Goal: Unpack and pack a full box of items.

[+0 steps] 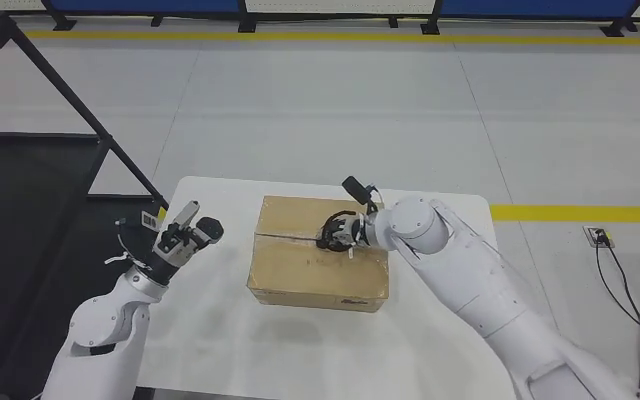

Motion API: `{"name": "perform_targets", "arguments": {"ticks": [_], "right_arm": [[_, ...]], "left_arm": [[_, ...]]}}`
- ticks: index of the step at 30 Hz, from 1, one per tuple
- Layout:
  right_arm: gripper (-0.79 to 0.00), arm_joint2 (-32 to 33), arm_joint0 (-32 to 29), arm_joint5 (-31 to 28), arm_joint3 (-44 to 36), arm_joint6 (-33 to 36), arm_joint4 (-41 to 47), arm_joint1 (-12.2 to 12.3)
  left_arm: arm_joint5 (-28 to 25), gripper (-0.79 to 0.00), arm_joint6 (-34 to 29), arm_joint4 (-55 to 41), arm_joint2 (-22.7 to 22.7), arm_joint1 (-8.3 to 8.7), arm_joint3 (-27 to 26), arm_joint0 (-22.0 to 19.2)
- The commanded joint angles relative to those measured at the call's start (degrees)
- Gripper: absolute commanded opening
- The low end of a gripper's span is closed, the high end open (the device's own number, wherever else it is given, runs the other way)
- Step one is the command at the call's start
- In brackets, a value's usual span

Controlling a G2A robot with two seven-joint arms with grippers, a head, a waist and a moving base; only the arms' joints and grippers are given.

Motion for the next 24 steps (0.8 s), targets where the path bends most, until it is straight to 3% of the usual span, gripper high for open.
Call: {"name": "perform_targets", "arguments": {"ticks": [1,12,24], "right_arm": [[-0.785,-0.8,0.7,-0.8,1.3,-0.2,0.6,-0.8],[-0.785,-5.5,5.1,-6.0,10.8,-1.4,5.3,-6.9],[-0.785,-8.8,8.2,-12.3,19.9,0.4,6.9,-12.6]], "left_arm": [[-0.1,0.000,0.0,-0.4,-0.7,0.12,-0.1,0.8],[-0.9,0.000,-0.4,-2.3,-3.5,0.60,0.3,3.7],[-0.8,0.000,-1.0,-2.8,-3.7,0.86,2.0,3.5]]}}
